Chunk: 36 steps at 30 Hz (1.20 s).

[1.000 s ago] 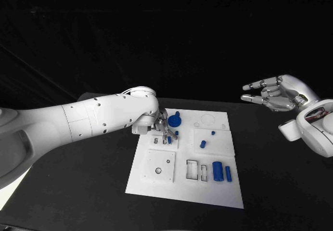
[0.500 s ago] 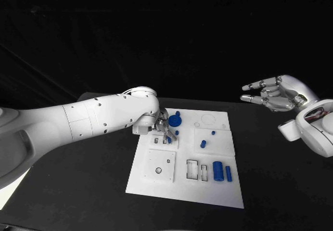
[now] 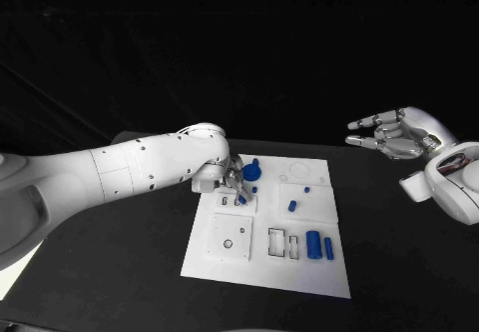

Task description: Assemble the parts on the task board

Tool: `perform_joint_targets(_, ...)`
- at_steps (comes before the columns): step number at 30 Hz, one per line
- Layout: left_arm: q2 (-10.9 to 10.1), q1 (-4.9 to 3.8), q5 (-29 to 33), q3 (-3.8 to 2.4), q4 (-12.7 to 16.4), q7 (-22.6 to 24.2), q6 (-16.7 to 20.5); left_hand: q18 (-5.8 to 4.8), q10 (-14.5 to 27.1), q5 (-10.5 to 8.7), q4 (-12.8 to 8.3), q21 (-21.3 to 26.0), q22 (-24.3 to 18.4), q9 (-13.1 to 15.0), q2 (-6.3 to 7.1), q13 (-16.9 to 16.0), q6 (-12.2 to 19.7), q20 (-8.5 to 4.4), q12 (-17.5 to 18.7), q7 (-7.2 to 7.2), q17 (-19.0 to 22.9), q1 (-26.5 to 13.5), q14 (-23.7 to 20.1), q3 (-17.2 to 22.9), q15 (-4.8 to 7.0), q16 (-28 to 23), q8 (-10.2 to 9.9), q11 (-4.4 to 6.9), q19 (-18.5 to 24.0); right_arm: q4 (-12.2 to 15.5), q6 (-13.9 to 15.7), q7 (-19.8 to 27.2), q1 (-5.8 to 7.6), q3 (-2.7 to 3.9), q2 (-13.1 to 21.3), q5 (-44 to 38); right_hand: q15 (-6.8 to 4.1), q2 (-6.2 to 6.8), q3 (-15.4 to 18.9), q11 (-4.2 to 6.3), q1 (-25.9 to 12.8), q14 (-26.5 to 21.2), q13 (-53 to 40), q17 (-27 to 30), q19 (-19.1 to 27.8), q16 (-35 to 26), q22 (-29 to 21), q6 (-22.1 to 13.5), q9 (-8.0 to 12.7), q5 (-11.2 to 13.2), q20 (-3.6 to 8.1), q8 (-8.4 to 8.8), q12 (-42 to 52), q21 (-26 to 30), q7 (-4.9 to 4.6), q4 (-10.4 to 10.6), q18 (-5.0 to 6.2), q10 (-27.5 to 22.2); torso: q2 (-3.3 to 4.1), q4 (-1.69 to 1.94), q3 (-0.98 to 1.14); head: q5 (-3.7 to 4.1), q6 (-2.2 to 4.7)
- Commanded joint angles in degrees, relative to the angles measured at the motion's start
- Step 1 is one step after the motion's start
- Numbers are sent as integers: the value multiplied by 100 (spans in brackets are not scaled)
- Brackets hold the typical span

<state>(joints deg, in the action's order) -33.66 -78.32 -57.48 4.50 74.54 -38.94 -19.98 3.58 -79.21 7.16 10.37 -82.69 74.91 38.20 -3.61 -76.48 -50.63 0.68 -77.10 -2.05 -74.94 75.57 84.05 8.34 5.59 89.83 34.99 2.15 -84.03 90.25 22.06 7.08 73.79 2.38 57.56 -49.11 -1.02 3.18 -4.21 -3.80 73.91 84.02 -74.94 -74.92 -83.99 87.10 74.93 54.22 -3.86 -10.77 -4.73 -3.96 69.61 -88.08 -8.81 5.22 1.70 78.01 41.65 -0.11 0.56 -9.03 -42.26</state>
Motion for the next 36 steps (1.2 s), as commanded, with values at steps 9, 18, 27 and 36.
perform_joint_targets(9, -135, 20, 244, 5, 201, 74, 425, -101, -16, 78, -412, -28, 218, 398, 846, 306, 26, 10, 56, -39, -1506, -608, 595, 3031, -46, 17, 110, -39, -199, -46, -138, -38, -17, -10, -46, -24, 30, -23, 33, 4, 23, 479, -45, -1036, -464, -22, 1133, 45, -6, -48, -33, -17, -21, -5, 0, 10, -88, -42, 2, 2, 0, 12, -17)
perform_joint_targets(18, -442, 74, 170, -3, 676, 149, 1032, -110, -45, 60, -636, -44, 255, 536, 944, 299, 28, 18, 48, -25, -1506, -853, 595, 3413, -25, 17, 183, -29, -211, -65, -153, -48, -25, -16, -50, -25, 30, -22, 36, 4, 23, 479, -42, -1034, -462, -23, 1129, 45, -6, -50, -33, -17, -23, -3, 0, 10, -87, -43, 1, 8, 4, 24, -31)
perform_joint_targets(27, -792, 270, -423, -8, 1162, 214, 1694, -123, -78, 47, -699, -84, 328, 573, 1015, 272, 5, 15, 22, -13, -1506, -896, 595, 3459, -19, 17, 211, -19, -235, -67, -149, -48, -26, -18, -19, -25, 30, -25, 47, 3, 11, 478, -41, -1031, -463, -26, 1131, 47, -6, -53, -33, -17, -23, -3, 0, 21, -88, -43, -13, 59, 1, 48, -51)
perform_joint_targets(36, -936, 480, -1026, -10, 1338, 274, 2265, -128, -85, 27, -738, -101, 357, 593, 1112, 284, -8, 10, 28, 2, -1506, -926, 595, 3439, -12, 17, 220, -9, -245, -80, -150, -39, -26, -18, -5, -23, 31, -43, 69, 2, -17, 478, -36, -1032, -464, -26, 1134, 49, -6, -63, -33, -17, -22, -5, -1, 51, -88, -42, -22, 116, -15, 86, -66)
